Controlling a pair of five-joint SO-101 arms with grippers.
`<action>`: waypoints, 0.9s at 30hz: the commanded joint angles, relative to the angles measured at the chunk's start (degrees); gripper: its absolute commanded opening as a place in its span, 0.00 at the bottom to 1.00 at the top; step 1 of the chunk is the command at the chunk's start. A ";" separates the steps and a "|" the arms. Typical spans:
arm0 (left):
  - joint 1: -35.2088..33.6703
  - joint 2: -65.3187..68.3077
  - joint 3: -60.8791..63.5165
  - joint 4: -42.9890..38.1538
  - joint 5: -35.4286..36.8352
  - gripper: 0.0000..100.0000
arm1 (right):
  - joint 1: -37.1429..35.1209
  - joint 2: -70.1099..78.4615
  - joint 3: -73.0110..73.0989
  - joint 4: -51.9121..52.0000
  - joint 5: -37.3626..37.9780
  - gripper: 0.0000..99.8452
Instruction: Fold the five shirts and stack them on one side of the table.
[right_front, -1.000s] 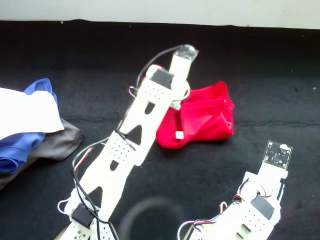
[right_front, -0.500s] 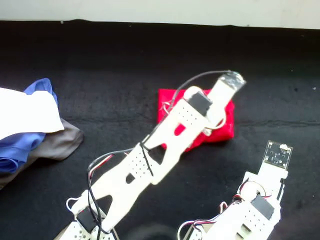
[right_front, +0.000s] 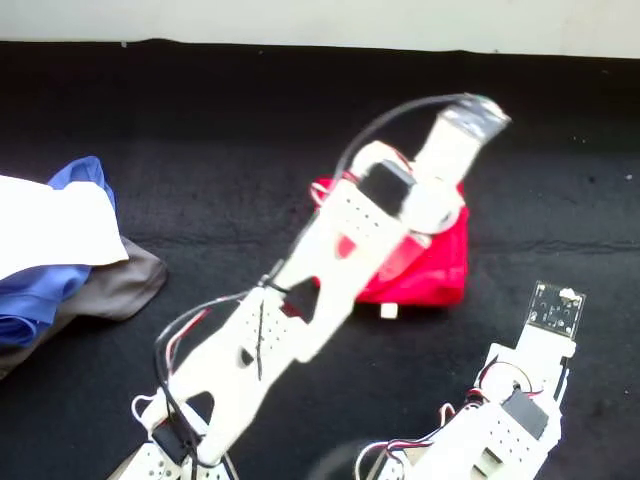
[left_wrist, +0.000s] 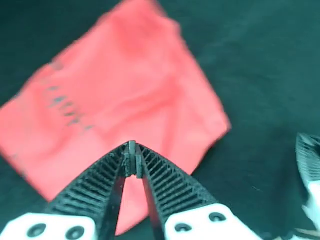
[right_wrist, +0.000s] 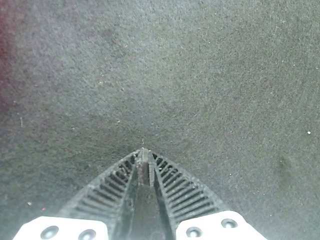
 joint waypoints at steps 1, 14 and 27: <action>-3.74 4.26 -2.15 -0.09 -0.18 0.01 | -0.57 -0.92 4.26 0.31 0.26 0.01; 3.47 11.65 -2.33 0.09 0.00 0.01 | -0.57 -0.92 4.26 0.31 0.26 0.01; 12.18 -1.36 -2.24 0.26 0.00 0.01 | -0.57 -0.92 4.26 0.31 0.26 0.01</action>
